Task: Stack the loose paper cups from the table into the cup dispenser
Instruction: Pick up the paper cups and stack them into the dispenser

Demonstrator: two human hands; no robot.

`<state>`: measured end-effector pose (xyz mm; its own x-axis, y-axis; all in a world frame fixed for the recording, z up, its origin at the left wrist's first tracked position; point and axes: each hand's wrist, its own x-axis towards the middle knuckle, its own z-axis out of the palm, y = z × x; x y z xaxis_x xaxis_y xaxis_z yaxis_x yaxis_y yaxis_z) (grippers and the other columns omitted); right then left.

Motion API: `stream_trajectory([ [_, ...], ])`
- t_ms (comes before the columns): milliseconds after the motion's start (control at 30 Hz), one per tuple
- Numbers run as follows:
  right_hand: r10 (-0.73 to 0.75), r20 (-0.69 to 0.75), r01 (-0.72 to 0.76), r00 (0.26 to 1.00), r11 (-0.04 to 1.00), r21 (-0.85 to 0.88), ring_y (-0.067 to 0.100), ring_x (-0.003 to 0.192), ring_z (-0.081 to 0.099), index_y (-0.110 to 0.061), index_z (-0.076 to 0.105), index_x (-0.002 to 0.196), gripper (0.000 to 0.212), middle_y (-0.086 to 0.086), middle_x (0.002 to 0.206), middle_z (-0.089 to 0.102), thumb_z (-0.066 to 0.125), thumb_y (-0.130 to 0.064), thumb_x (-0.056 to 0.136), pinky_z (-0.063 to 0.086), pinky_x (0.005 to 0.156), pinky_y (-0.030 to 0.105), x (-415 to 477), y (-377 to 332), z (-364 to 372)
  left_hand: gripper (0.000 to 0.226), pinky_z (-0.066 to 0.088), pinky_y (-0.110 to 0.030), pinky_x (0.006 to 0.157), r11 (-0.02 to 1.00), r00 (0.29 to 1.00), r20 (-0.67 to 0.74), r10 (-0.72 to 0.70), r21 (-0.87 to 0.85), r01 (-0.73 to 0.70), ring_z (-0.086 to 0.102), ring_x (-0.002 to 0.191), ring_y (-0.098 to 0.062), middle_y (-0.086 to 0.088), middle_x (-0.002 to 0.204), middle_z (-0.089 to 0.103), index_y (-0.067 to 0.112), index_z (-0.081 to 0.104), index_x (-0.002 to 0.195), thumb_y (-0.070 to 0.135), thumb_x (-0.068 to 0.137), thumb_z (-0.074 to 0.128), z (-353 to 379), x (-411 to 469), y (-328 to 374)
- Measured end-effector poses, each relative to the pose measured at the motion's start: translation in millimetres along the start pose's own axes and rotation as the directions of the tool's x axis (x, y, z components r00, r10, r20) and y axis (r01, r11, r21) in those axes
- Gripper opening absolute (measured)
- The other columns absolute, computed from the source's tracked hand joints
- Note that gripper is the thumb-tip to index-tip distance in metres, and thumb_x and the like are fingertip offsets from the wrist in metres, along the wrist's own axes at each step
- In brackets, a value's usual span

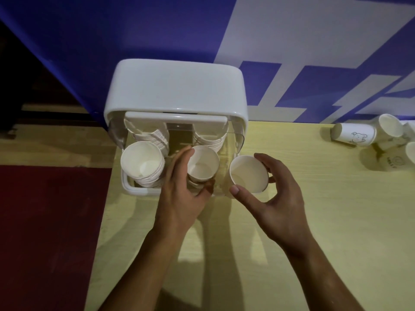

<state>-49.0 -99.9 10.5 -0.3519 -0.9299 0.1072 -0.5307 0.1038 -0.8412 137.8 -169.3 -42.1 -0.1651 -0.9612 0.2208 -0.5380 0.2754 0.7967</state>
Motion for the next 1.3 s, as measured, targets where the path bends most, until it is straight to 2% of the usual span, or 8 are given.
stream_trajectory([
  [100,-0.001,0.001,0.001,1.0,1.0,-0.004,0.0,0.118,0.058,-0.021,0.062,0.133,0.071,-0.016,0.127,0.063,0.084,-0.055,0.075,0.044,0.092,0.012,0.7,0.9,2.0,0.072,0.038,-0.016,0.112,0.995,0.993,0.069,-0.097,-0.033,0.1,0.048,0.14,-0.014,-0.004,0.15,0.053,0.013,0.052,0.147,0.05,0.089,0.071,-2.7,-3.4,2.2],
  [267,-0.024,0.001,0.024,1.0,0.999,-0.033,-0.009,0.116,0.055,-0.022,0.06,0.134,0.076,-0.022,0.126,0.059,0.084,-0.06,0.073,0.043,0.091,0.008,4.2,1.4,4.8,0.072,0.056,-0.045,0.1,0.971,0.963,0.145,-0.226,-0.053,0.235,0.056,0.132,-0.019,0.002,0.145,0.057,0.033,0.044,0.15,0.051,0.088,0.075,-2.8,-0.2,-2.8],
  [567,-0.096,-0.098,0.094,0.99,0.995,-0.033,-0.006,0.113,0.058,-0.016,0.063,0.133,0.078,-0.016,0.122,0.062,0.083,-0.062,0.073,0.046,0.087,0.013,12.7,-11.7,7.3,0.074,0.058,-0.046,0.096,0.963,0.92,0.307,-0.245,-0.03,0.266,0.064,0.121,-0.014,0.007,0.138,0.061,0.041,0.044,0.15,0.07,0.085,0.064,-5.9,7.6,-6.8],
  [633,-0.122,-0.113,0.12,0.986,0.992,-0.026,-0.006,0.112,0.057,-0.017,0.062,0.133,0.078,-0.02,0.122,0.061,0.082,-0.062,0.073,0.045,0.087,0.012,15.3,-18.6,8.0,0.069,0.057,-0.043,0.099,0.958,0.919,0.296,-0.261,-0.042,0.285,0.062,0.124,-0.009,0.005,0.144,0.058,0.039,0.042,0.153,0.068,0.092,0.057,-9.5,6.9,-3.4],
  [733,-0.133,-0.111,0.136,0.985,0.991,0.015,-0.003,0.115,0.059,-0.016,0.062,0.132,0.077,-0.015,0.124,0.064,0.085,-0.059,0.073,0.044,0.089,0.013,17.2,-28.0,12.8,0.061,0.049,-0.013,0.099,0.942,0.943,0.199,-0.267,-0.152,0.299,0.055,0.123,0.014,0.01,0.145,0.058,0.029,0.049,0.152,0.058,0.099,0.045,-21.0,3.2,14.0],
  [767,-0.137,-0.098,0.141,0.986,0.99,0.028,-0.002,0.115,0.06,-0.018,0.062,0.132,0.075,-0.015,0.124,0.064,0.086,-0.057,0.073,0.045,0.09,0.013,16.9,-29.9,16.5,0.06,0.047,-0.011,0.099,0.933,0.952,0.159,-0.261,-0.213,0.291,0.053,0.124,0.015,0.012,0.144,0.059,0.026,0.052,0.151,0.057,0.1,0.041,-24.2,1.9,19.1],
  [933,-0.115,-0.043,0.118,0.992,0.99,0.077,0.001,0.119,0.061,-0.018,0.06,0.138,0.081,-0.019,0.128,0.063,0.093,-0.048,0.071,0.052,0.095,0.023,11.0,-28.0,42.1,0.052,0.051,-0.046,0.107,0.898,0.966,0.101,-0.236,-0.358,0.257,0.06,0.13,-0.011,0.011,0.137,0.066,0.027,0.06,0.143,0.051,0.105,0.033,-29.4,8.1,38.1],
  [1300,-0.071,-0.035,0.072,0.997,0.997,0.027,0.006,0.122,0.062,-0.01,0.062,0.139,0.084,-0.006,0.131,0.069,0.091,-0.051,0.071,0.049,0.102,0.024,17.3,-12.6,52.4,0.033,0.046,-0.006,0.084,0.901,0.952,0.129,-0.279,-0.307,0.306,0.067,0.106,0.005,0.021,0.116,0.072,0.033,0.068,0.13,0.019,0.11,0.045,-24.8,15.1,41.2],
])
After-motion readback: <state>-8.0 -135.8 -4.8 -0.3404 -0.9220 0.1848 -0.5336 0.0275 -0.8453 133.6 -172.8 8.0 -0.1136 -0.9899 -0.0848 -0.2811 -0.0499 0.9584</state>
